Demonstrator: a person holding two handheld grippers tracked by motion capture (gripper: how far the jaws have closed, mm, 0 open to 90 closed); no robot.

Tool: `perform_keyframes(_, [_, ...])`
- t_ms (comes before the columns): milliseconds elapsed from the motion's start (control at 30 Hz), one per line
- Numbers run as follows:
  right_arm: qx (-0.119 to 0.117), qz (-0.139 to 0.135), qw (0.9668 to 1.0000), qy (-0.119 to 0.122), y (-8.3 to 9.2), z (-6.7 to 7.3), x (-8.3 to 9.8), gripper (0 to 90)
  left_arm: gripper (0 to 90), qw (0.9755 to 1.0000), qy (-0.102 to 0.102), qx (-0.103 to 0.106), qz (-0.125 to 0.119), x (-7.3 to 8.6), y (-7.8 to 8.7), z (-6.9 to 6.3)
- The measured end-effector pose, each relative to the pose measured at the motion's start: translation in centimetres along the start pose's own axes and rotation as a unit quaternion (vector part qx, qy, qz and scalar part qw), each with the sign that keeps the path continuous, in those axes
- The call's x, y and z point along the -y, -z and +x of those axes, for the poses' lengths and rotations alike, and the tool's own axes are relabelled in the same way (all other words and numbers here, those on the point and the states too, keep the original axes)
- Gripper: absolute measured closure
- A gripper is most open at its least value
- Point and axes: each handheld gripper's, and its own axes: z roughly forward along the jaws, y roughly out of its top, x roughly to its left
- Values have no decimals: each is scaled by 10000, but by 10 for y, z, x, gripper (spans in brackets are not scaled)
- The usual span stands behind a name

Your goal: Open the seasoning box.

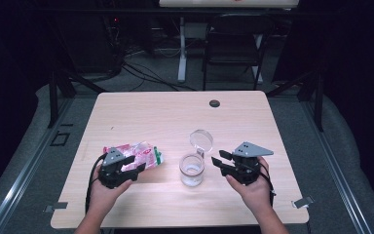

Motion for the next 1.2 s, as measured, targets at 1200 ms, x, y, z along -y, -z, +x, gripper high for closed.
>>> perform_keyframes(1200, [12, -194, 9996, -220, 7, -4, 2, 581, 385, 9973, -564, -245, 398, 13, -17, -3])
